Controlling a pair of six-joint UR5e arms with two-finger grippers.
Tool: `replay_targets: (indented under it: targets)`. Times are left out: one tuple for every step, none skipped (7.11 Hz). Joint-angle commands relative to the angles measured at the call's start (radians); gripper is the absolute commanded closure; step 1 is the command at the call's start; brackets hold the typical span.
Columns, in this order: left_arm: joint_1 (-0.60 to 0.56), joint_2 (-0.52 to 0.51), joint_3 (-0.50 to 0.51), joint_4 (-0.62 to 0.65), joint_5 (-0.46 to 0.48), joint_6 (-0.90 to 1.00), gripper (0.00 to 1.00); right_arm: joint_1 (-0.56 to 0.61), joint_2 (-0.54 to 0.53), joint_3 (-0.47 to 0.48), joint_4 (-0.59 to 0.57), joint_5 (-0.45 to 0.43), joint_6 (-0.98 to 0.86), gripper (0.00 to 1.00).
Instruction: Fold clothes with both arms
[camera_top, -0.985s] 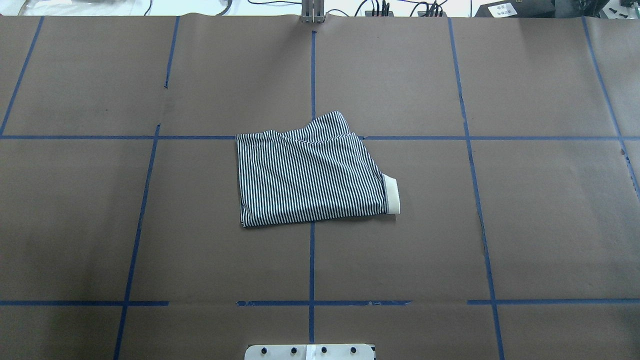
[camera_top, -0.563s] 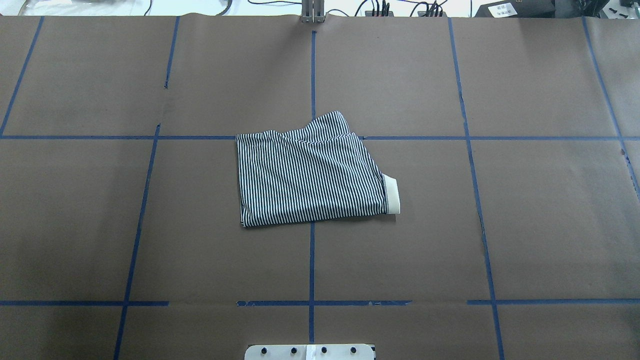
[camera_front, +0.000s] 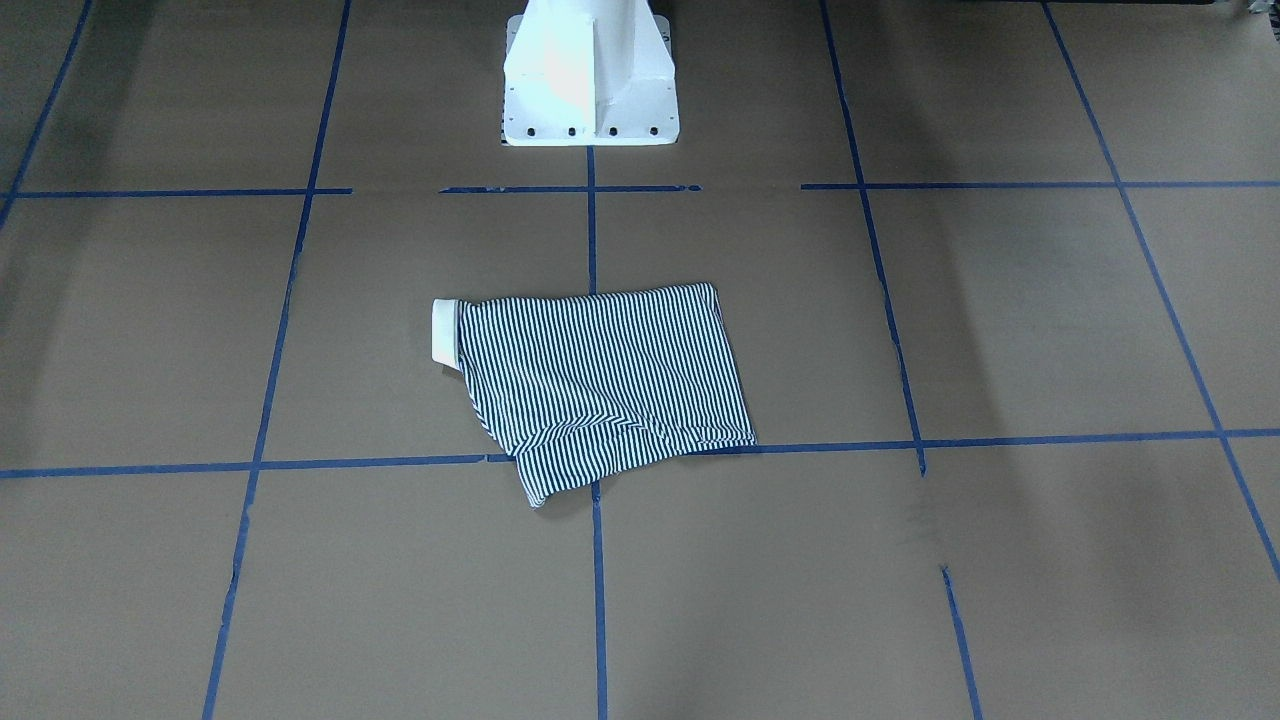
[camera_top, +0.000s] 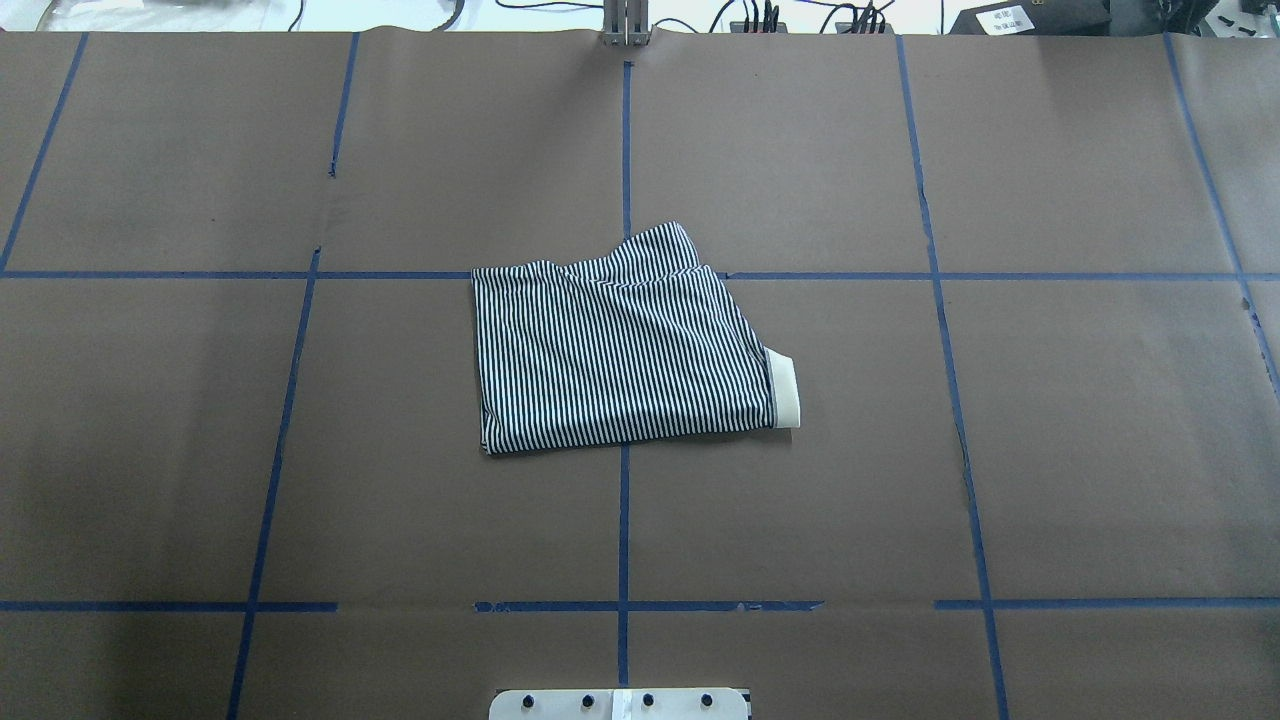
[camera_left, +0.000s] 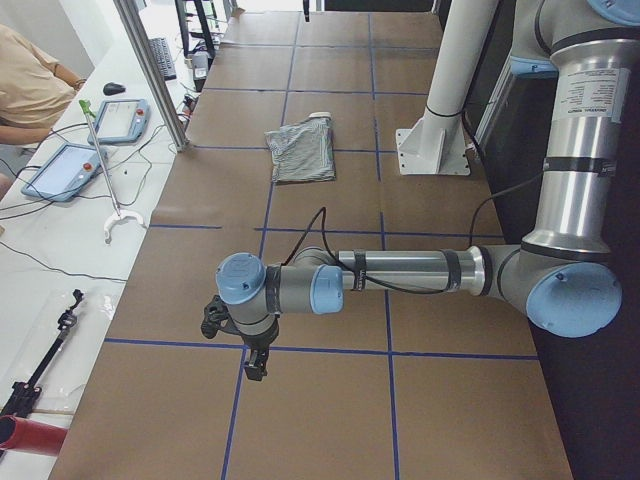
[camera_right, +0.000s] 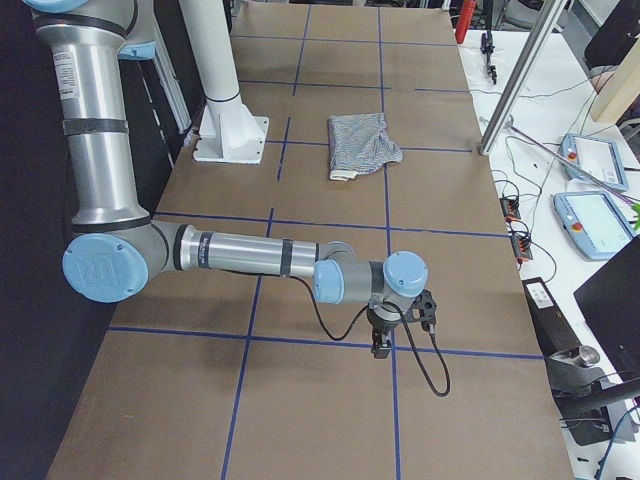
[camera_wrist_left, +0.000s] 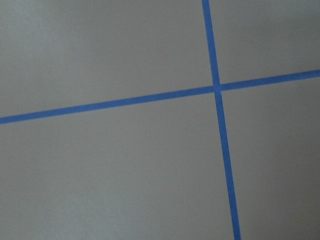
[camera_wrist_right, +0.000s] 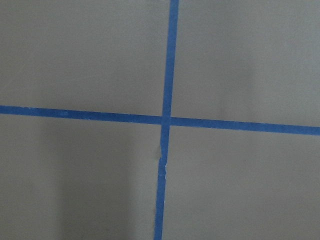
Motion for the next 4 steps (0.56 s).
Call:
replay_targets:
  targets:
    - [0.0, -0.014, 0.016, -0.014, -0.002, 0.001, 0.0, 0.091, 0.007, 0.051, -0.012, 0.05, 0.0, 0.0]
    - [0.0, -0.014, 0.008, -0.011, -0.002, 0.001, 0.0, 0.102, -0.004, 0.088, -0.021, 0.039, 0.0, 0.0]
    - [0.0, -0.014, -0.012, -0.001, 0.0, 0.001, 0.0, 0.102, -0.023, 0.091, -0.037, 0.033, 0.0, 0.0]
    - [-0.002, -0.011, -0.042, 0.005, 0.0, 0.001, 0.0, 0.102, -0.046, 0.091, -0.037, 0.03, 0.0, 0.0]
